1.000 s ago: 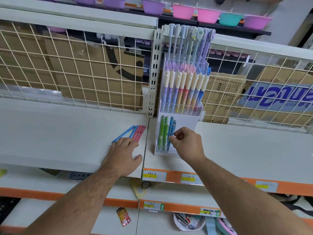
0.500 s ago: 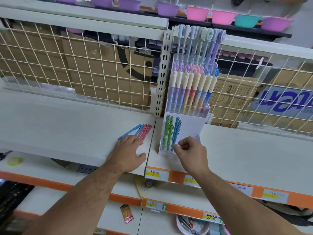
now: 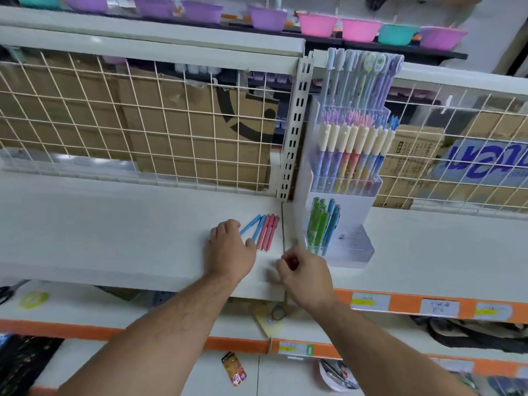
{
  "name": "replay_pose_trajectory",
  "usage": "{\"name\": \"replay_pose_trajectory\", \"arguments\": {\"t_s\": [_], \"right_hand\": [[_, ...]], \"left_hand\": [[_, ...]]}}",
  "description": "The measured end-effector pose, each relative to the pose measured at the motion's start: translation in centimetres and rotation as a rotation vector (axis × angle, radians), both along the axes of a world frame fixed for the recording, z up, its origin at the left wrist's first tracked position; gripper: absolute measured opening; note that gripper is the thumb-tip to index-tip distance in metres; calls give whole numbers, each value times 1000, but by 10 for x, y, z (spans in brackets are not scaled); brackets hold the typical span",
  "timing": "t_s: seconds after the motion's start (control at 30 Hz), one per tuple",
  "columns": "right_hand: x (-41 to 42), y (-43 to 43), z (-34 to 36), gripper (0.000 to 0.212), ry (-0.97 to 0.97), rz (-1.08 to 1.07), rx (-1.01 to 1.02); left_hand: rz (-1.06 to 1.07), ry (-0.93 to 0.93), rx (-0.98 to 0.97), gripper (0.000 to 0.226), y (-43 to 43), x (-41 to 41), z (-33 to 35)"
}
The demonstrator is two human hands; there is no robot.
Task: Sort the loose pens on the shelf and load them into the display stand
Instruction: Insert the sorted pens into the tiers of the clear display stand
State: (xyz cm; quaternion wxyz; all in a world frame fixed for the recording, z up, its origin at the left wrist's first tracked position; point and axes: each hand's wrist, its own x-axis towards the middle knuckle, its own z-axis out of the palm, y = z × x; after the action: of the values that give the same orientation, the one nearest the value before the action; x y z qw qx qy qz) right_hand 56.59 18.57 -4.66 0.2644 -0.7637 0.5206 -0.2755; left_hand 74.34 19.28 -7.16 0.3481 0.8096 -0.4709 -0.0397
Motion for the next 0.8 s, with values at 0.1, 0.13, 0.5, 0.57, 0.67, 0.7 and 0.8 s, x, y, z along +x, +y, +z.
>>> {"name": "replay_pose_trajectory", "arguments": {"t_s": [0.1,0.13,0.5,0.57,0.67,0.7,0.8], "right_hand": [[24,-2,-6,8,-20,-31,-21],[30,-3,-8,9,-39,-54,-6],[44,-7,-13,14,-92,-224,140],[46,-7,-13,14,-98,-238,147],[48,-7,-12,15,-98,-249,148],[48,-6,-12,15,-98,-252,151],[48,-7,-11,16,-101,-255,160]], "left_hand": [[-26,79,97,50,-5,22,-2],[-40,93,124,53,-7,27,-3],[-162,-174,215,38,-11,36,-12],[-150,-193,207,35,-11,35,-11],[-144,-282,221,38,-13,34,-11],[-144,-303,225,38,-13,34,-11],[-114,-310,228,31,-14,33,-9]]}}
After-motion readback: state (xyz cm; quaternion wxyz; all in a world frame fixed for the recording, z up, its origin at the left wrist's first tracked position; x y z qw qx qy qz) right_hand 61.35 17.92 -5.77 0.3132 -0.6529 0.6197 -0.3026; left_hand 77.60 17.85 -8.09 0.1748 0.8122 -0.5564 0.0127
